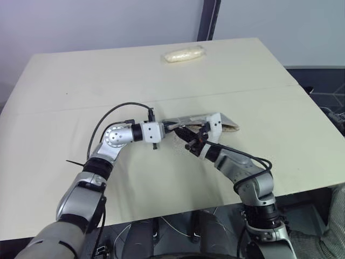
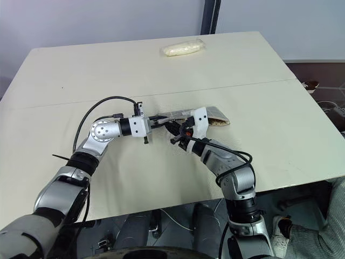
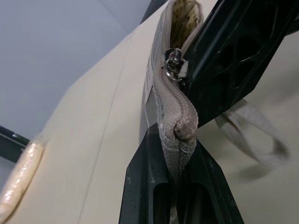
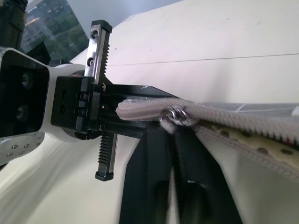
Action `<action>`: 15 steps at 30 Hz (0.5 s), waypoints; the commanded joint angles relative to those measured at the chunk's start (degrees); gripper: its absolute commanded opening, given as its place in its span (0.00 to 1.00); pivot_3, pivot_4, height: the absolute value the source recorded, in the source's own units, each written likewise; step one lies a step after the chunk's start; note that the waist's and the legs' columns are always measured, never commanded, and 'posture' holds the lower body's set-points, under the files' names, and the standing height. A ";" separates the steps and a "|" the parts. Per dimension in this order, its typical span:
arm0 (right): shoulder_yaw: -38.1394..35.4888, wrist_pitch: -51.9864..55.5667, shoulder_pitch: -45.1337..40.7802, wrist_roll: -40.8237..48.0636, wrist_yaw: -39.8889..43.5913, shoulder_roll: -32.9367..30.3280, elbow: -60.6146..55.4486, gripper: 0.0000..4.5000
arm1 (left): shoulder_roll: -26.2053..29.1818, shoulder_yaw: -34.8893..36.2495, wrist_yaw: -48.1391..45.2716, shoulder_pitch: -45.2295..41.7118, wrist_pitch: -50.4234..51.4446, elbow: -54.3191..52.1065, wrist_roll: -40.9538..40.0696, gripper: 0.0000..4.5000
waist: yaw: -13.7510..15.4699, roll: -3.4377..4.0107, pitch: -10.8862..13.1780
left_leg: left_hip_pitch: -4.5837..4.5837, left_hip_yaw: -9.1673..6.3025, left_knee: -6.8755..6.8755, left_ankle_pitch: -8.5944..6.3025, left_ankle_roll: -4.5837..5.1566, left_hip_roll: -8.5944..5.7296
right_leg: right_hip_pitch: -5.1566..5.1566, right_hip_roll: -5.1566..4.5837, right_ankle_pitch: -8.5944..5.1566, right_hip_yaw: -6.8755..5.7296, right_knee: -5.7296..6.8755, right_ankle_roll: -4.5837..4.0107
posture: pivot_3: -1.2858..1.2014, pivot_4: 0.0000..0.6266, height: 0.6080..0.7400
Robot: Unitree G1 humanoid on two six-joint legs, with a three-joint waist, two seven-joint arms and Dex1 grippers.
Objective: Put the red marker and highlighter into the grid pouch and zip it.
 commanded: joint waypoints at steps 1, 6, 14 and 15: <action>-3.78 -1.26 2.50 -0.39 1.86 -5.71 -2.98 0.01 | 1.64 1.29 2.27 -1.56 -0.43 1.45 -0.41 0.00 | 0.09 0.00 0.00 | 0.00 0.00 0.00 0.00 0.00 -0.02 | 0.01 -0.01 0.00 0.00 -0.01 0.00 | 0.52 0.24 1.00; -11.45 -3.47 5.30 -0.76 4.20 -16.03 -0.25 0.01 | 3.53 3.07 0.80 -1.32 1.04 4.06 -2.84 0.00 | 0.05 0.00 0.01 | -0.02 0.02 0.01 0.00 0.00 -0.03 | 0.00 -0.06 -0.01 0.02 -0.08 0.01 | 0.52 0.24 1.00; -13.64 -9.22 7.41 -4.54 5.38 -23.87 5.12 0.00 | 4.91 6.38 -2.30 -1.33 6.78 8.63 -9.65 0.07 | -0.20 0.00 0.01 | 0.03 0.03 -0.02 0.00 0.00 0.02 | -0.04 -0.01 -0.02 -0.01 -0.03 0.01 | 0.52 0.24 1.00; -13.09 -9.65 7.25 -4.91 5.17 -23.69 5.15 0.00 | 4.69 6.86 -2.76 -1.34 7.72 8.64 -10.78 0.15 | -0.20 0.00 0.01 | 0.03 0.03 -0.02 0.00 0.00 0.03 | -0.06 0.00 -0.01 -0.01 -0.03 0.02 | 0.52 0.24 1.00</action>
